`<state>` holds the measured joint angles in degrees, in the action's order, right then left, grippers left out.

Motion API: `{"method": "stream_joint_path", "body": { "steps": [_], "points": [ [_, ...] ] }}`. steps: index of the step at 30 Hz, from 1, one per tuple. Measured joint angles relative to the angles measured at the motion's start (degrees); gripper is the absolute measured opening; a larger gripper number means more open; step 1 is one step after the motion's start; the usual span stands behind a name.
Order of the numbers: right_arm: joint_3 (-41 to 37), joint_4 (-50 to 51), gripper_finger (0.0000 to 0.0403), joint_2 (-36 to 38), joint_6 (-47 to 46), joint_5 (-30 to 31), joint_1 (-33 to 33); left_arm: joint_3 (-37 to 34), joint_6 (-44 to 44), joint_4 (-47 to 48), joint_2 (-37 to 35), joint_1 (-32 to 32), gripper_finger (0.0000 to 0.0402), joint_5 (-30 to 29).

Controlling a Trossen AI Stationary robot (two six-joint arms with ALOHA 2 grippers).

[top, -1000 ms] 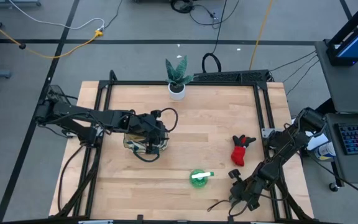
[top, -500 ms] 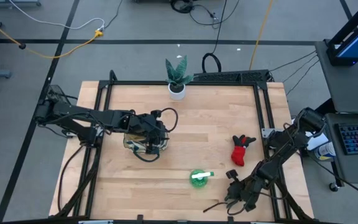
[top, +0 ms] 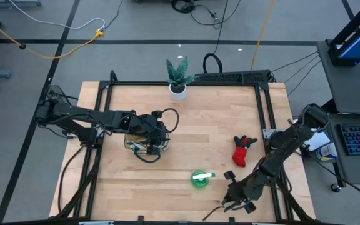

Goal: Pick & Place Garden tools in Gardening bag
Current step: Put the green shear scissors into the white gardening bag

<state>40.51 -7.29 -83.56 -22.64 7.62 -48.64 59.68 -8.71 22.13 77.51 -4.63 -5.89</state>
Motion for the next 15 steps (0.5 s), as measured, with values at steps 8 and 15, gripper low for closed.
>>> {"method": "stream_joint_path", "body": {
  "steps": [8, 15],
  "points": [
    [0.0, -0.2, 0.0048, 7.3, 11.6, -0.1, 0.3, 0.0, 0.0, 0.1, 0.0, 0.0, 0.0131, 0.0],
    [0.0, 0.6, 0.0048, 12.8, 18.0, -0.1, 0.3, 0.0, 0.0, 0.1, 0.0, 0.0, 0.0131, 0.0]
  ]
}}
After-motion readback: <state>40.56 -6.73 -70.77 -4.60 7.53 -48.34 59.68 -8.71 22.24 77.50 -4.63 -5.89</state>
